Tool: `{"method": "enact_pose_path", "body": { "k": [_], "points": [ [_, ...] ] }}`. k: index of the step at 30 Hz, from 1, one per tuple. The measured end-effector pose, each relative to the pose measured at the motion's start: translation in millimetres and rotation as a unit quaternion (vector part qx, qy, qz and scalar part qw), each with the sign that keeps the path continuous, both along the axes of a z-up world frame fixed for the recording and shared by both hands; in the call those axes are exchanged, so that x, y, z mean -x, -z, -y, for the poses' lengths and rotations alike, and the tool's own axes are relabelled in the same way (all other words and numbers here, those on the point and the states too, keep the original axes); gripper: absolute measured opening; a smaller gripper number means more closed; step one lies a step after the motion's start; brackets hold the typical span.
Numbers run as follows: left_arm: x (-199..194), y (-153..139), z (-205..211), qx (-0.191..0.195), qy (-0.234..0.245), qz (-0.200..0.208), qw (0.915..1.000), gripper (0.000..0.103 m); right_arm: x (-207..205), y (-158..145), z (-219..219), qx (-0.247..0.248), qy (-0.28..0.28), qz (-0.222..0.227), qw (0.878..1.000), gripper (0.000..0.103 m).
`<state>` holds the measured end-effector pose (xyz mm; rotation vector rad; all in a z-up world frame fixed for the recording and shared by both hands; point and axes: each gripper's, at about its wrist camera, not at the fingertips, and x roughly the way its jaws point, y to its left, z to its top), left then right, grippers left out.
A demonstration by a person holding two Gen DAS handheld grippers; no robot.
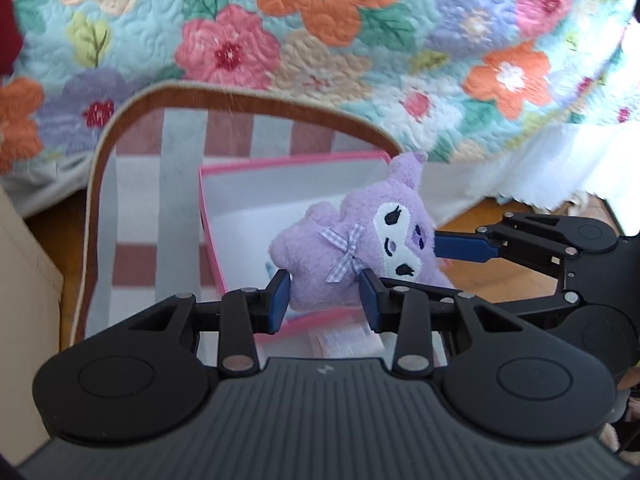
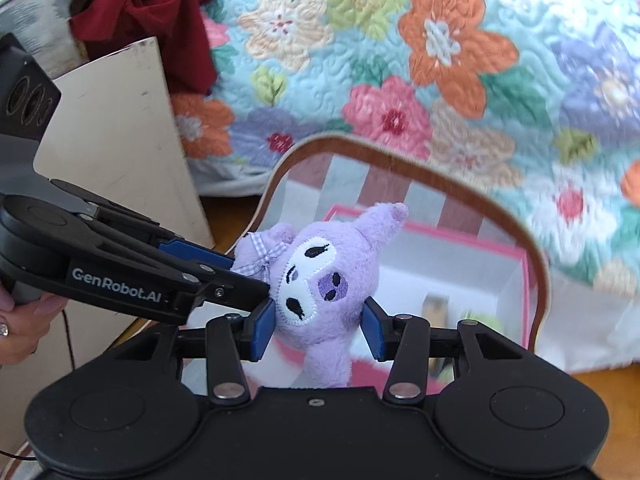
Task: Organize objects
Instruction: 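Lift the plush toy with the left tool and lower it into the pink box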
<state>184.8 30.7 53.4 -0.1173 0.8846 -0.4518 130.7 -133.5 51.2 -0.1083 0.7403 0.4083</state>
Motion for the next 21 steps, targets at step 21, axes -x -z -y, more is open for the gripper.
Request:
{"method": "enact_pose_path", "body": {
  "k": [21],
  "points": [
    [-118.0,140.6,66.3,-0.034,-0.072,-0.076,0.9939,0.031,-142.8,154.6,61.8,-0.071,0.034,-0.109,0.991,0.048]
  ]
}}
